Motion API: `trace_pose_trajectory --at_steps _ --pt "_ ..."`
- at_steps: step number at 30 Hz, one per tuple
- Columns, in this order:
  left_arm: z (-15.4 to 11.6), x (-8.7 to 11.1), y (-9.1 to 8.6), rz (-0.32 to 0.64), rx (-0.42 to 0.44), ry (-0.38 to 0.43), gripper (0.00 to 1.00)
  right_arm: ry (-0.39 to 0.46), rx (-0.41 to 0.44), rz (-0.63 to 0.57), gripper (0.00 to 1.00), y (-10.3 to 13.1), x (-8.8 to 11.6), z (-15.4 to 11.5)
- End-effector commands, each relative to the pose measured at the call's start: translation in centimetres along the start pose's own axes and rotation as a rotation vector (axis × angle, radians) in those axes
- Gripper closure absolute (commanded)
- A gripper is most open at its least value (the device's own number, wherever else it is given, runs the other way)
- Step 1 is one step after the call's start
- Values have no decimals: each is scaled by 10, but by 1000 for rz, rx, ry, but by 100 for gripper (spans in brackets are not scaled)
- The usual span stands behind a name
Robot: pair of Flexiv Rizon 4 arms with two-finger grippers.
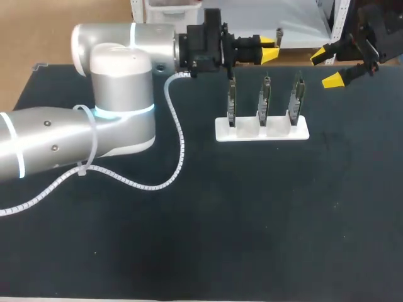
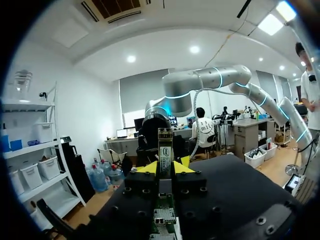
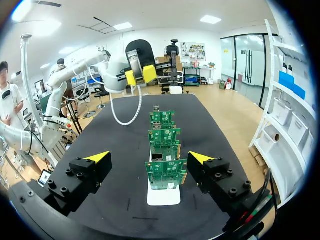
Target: Pick up the optical module with the left hand, and insert it into the network port with the right hand.
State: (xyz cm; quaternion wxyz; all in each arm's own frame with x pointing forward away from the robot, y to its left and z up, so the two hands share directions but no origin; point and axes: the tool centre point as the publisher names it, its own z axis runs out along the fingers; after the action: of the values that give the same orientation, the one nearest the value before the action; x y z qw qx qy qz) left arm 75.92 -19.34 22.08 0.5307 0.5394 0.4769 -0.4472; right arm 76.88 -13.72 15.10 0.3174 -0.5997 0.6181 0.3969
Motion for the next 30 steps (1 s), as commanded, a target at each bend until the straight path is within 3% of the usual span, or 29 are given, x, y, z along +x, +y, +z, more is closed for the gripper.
trace_pose_trajectory --at_steps 1,12,21,30 --pt "15 11 14 -18 46 -14 100 1 6 -2 0 2 0 0" --pt "41 15 17 -47 65 -26 100 1 6 -2 0 2 0 0" --pt "56 23 15 -97 99 10 100 1 6 -2 0 2 0 0" --pt "61 30 11 -83 109 52 100 1 6 -2 0 2 0 0"
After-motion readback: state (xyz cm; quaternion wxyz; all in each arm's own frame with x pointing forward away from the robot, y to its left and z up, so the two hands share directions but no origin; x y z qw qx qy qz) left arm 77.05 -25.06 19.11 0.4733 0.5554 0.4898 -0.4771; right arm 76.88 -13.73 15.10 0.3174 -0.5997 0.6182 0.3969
